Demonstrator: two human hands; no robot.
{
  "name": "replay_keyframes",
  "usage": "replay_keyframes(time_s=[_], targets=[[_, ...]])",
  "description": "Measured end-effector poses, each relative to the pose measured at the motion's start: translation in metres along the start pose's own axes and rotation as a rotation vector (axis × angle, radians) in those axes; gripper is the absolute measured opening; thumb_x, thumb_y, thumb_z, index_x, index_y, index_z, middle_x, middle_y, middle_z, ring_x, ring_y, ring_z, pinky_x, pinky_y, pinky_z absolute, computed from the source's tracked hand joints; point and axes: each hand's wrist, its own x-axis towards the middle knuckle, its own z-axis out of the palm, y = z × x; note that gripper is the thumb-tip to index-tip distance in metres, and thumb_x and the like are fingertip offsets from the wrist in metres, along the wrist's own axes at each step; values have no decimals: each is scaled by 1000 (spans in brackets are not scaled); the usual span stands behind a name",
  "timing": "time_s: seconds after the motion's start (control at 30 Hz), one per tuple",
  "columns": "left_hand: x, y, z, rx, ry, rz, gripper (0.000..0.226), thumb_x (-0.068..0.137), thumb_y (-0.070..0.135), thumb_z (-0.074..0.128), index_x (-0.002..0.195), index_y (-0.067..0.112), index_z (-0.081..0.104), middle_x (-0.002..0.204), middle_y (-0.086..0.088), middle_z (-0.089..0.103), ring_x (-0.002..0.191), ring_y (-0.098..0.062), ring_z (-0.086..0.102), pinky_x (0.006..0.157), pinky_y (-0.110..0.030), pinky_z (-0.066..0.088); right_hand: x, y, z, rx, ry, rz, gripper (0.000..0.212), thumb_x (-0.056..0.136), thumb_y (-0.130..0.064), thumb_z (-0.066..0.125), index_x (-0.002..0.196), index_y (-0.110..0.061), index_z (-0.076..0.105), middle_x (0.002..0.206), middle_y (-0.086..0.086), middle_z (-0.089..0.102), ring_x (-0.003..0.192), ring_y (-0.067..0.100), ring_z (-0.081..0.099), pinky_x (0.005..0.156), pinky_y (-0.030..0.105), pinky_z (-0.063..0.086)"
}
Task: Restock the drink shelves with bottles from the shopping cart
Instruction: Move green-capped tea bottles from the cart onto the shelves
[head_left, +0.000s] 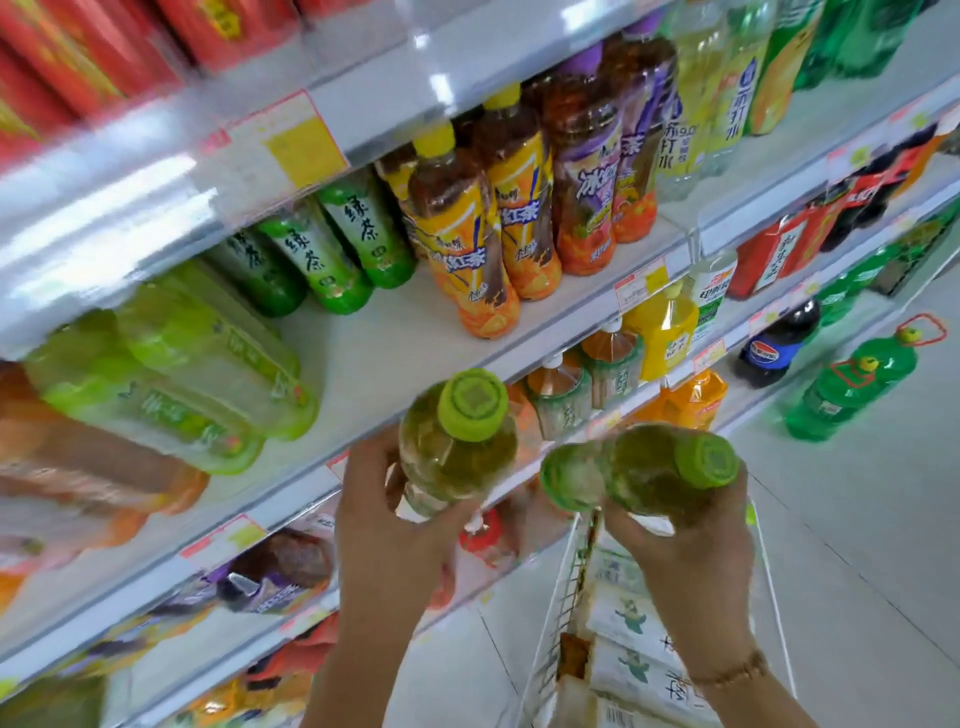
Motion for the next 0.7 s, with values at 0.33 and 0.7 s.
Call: replay_keyframes(time_s=[0.33, 0.7], targets=[[83, -10, 15, -89, 450, 88, 49, 69, 8, 80, 112, 13, 56, 107, -5, 62, 98, -18, 59, 90, -31, 51, 37, -111, 71, 352, -272, -410, 82, 57, 8, 82, 122, -27, 46, 121, -4, 55, 115, 18, 55, 91, 31, 50], [150, -34, 15, 105, 560, -251, 69, 78, 24, 73, 134, 1, 40, 123, -20, 53, 111, -36, 53, 89, -41, 45, 78, -107, 146, 49, -401, -471, 76, 66, -13, 79, 127, -37, 39, 117, -16, 57, 109, 5, 57, 94, 34, 50]])
